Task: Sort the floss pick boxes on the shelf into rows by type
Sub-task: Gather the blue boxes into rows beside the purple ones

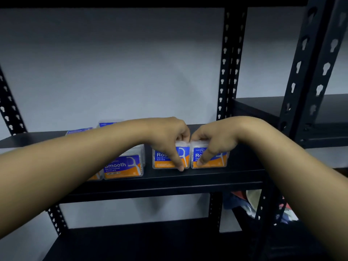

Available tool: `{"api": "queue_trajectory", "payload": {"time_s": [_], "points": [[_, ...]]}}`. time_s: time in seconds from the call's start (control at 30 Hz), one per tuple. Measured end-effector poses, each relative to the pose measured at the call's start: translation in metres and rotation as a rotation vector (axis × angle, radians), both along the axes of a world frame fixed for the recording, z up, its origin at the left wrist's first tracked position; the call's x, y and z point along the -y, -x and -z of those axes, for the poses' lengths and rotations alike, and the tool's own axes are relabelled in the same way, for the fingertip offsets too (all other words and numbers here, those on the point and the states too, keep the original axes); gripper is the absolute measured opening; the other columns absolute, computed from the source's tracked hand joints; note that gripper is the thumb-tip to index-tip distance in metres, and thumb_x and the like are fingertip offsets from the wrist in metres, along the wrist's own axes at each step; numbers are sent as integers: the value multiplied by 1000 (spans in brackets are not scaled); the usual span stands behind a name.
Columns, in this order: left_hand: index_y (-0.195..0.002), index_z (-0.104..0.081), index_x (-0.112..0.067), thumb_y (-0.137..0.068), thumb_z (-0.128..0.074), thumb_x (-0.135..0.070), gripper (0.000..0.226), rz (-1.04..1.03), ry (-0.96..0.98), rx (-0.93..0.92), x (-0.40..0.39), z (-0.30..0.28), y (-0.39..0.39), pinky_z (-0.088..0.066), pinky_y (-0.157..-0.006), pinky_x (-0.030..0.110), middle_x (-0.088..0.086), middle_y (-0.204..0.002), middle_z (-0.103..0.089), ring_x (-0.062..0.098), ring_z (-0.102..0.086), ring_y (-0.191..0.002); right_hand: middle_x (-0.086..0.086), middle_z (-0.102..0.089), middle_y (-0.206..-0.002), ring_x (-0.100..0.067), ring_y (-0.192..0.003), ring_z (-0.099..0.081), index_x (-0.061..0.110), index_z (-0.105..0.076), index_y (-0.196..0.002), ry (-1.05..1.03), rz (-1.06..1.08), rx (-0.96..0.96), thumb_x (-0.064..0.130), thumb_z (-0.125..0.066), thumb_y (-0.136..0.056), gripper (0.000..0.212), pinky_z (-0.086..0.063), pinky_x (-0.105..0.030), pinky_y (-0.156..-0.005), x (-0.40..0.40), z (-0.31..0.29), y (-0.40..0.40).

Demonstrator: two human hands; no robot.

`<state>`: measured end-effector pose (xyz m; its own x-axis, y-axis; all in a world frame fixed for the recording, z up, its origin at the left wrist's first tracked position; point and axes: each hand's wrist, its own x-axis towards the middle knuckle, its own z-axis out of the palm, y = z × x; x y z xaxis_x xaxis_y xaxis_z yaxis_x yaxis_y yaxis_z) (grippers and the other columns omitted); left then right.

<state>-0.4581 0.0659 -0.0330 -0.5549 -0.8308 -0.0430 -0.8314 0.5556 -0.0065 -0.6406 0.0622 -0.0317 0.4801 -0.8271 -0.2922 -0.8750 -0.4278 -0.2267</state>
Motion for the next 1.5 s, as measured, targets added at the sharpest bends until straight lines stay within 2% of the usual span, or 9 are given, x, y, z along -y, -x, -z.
{"api": "queue_trajectory", "payload": {"time_s": [0.17,0.4,0.77,0.9,0.97,1.07,1.17,1.27,1.5], "points": [[-96,-70,-27,-57,-91,-58,54,-76,-10,20,5,5,4,-63,-79,36,-12,-89,-76,7,-72,-78,2,-73,-108,-24,-97,-73,32,-65,-114,11,-30,12,38,-83,-84,36,-62,-49,-89,2,2,5],[-92,-74,-26,-56,-95,-52,49,-151,-82,-49,2,4,1,-63,-79,34,-13,-85,-79,7,-75,-78,-1,-74,-108,-27,-97,-74,28,-66,-114,13,-40,22,37,-84,-84,36,-64,-49,-85,3,3,5],[-95,-76,-24,-55,-96,-49,51,-209,-81,-93,-1,6,5,-63,-80,35,-11,-86,-79,9,-74,-79,0,-74,-104,-28,-95,-75,32,-64,-97,26,-34,-25,41,-86,-80,30,-64,-49,-86,14,6,-2],[-104,-70,-28,-52,-98,-47,62,-204,-153,-115,-2,-7,-1,-62,-84,34,-11,-96,-77,11,-74,-88,6,-73,-106,-20,-95,-75,32,-64,-115,41,-4,-64,50,-87,-74,52,-63,-43,-89,15,-8,-3],[-112,-68,-28,-56,-98,-40,64,-210,-210,-165,-2,-26,-12,-61,-86,32,-11,-104,-76,11,-74,-93,4,-72,-110,-20,-100,-73,31,-62,-124,7,32,-16,49,-87,-74,58,-62,-46,-91,16,-21,0],[-113,-71,-25,-68,-92,-32,50,-226,-257,-215,3,-58,-40,-61,-85,33,-8,-110,-76,5,-73,-88,3,-73,-106,-18,-105,-70,29,-64,-124,8,55,44,48,-84,-78,53,-60,-51,-94,20,-41,1],[-113,-72,-20,-82,-82,-20,32,-282,-274,-288,19,-76,-74,-61,-92,43,-1,-112,-77,14,-74,-101,6,-73,-93,-16,-102,-70,28,-67,-121,48,52,56,49,-82,-80,48,-61,-49,-92,32,-54,-11],[-113,-72,-12,-89,-73,-11,24,-376,-266,-339,39,-77,-105,-60,-92,48,3,-105,-78,22,-73,-104,3,-73,-109,-17,-105,-71,26,-65,-125,69,29,55,47,-81,-83,49,-62,-47,-91,53,-59,-38],[-113,-67,-16,-84,-80,-20,32,-529,-114,-144,81,-64,-165,-61,-79,38,5,-111,-72,18,-70,-97,1,-67,-123,-19,-104,-67,30,-57,-129,229,-54,36,42,-82,-83,53,-62,-42,-86,102,-53,-114]]}}
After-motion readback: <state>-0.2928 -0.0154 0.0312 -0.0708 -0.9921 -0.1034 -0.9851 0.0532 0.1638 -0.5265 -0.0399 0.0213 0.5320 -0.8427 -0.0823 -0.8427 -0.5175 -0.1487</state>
